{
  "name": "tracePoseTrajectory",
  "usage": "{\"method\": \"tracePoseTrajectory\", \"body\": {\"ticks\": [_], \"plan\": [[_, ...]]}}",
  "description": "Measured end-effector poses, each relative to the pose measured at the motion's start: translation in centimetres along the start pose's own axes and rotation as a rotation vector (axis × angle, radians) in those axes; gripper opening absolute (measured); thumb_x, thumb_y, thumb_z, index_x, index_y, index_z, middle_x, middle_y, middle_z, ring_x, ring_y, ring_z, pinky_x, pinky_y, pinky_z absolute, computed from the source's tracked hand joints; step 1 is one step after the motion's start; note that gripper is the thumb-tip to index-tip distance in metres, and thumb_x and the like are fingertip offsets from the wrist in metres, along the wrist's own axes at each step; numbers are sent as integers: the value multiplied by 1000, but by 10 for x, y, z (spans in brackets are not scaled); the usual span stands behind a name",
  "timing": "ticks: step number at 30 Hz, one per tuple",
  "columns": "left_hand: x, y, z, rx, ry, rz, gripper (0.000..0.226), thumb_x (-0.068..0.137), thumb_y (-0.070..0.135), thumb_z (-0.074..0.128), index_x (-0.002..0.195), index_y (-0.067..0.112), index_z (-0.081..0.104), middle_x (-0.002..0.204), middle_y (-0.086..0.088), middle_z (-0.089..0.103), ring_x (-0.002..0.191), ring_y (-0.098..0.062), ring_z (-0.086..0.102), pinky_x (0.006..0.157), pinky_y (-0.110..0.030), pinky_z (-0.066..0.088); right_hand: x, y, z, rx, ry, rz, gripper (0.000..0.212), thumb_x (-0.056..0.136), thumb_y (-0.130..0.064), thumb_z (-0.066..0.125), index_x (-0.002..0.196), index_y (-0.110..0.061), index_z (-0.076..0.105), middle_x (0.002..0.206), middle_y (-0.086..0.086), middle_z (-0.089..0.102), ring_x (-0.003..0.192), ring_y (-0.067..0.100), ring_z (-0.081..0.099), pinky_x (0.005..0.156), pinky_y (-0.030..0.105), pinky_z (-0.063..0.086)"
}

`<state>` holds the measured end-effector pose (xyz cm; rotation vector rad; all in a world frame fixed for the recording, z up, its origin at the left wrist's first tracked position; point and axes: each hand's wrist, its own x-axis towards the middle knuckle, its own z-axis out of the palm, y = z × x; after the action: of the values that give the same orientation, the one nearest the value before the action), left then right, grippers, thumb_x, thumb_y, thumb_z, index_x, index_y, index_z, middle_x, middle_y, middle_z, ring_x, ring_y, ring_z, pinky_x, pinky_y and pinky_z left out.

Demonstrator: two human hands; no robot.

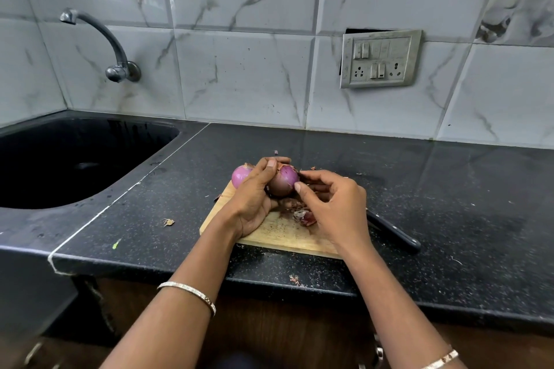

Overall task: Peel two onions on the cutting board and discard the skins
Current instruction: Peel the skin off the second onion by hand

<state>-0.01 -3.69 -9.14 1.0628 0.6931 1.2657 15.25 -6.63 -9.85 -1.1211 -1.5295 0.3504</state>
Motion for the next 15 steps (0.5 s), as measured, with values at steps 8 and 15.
{"method": "tracePoseTrajectory", "body": {"ticks": [8, 15], "plan": [[1, -1, -2, 44, -13, -23, 33, 107, 34, 41, 122, 8, 55, 84, -12, 71, 64, -25, 67, 44, -27, 46, -2, 0, -2, -21, 62, 7, 15, 82, -15, 83, 95, -24, 83, 87, -21, 74, 96, 0, 72, 96, 40, 57], [1, -1, -1, 100, -16, -26, 36, 108, 37, 41, 123, 7, 52, 79, -15, 69, 56, -23, 64, 43, -25, 45, -4, -2, -2, -61, 90, -76, 15, 82, -12, 83, 94, -21, 83, 82, -23, 72, 90, -3, 71, 89, 21, 56]]}}
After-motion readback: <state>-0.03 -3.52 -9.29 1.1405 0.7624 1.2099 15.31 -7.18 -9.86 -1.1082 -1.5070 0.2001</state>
